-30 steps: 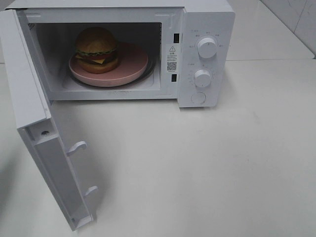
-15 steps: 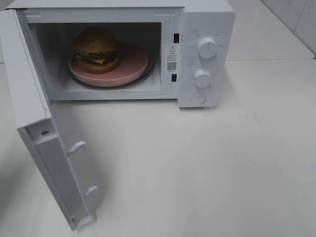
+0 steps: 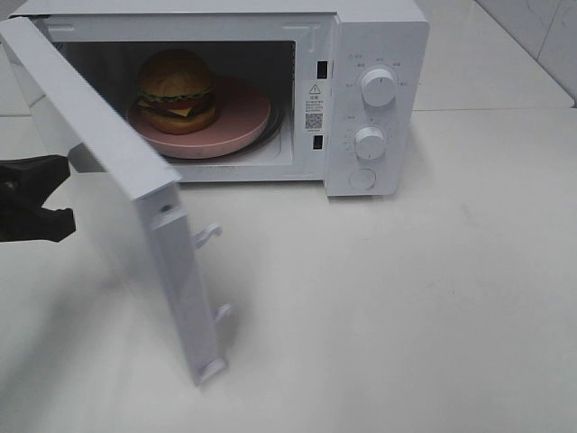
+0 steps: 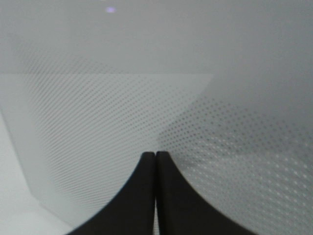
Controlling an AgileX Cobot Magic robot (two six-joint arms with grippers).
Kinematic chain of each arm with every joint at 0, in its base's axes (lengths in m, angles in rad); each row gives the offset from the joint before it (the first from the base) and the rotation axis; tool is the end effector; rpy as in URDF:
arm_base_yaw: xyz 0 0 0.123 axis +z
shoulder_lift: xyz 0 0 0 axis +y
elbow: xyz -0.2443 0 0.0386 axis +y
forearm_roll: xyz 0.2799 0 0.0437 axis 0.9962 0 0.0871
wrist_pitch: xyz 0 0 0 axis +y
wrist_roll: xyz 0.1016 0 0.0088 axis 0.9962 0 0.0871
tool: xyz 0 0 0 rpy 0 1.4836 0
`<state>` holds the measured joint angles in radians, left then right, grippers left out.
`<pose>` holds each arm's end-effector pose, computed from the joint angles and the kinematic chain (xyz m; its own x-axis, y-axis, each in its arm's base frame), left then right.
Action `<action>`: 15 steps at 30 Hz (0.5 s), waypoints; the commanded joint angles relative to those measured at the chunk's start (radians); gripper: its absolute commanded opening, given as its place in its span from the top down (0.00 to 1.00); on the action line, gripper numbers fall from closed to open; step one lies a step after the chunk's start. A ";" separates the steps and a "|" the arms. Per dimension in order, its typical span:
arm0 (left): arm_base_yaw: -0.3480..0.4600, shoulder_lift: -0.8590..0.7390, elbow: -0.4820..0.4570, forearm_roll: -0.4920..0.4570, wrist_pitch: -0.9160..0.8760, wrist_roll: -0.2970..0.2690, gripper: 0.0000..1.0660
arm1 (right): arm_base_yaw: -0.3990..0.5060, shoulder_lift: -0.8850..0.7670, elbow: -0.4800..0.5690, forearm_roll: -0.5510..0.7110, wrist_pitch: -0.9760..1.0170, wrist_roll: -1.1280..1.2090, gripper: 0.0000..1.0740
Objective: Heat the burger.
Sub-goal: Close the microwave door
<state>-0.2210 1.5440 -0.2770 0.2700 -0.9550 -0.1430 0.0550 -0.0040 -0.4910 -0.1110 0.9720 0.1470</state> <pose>0.2430 -0.0773 0.0903 -0.2276 0.0666 -0.9715 0.4238 0.9050 -0.0372 0.0755 -0.0052 0.2936 -0.3729 0.0634 -0.9257 0.0615 0.9972 0.0435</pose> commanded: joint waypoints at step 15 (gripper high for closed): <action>-0.228 0.139 -0.205 -0.167 -0.028 0.008 1.00 | -0.006 -0.027 0.001 -0.004 -0.009 -0.008 0.29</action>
<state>-0.4200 1.6680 -0.4500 0.1370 -0.9760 -0.1390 0.0550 -0.0040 -0.4910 -0.1110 0.9720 0.1470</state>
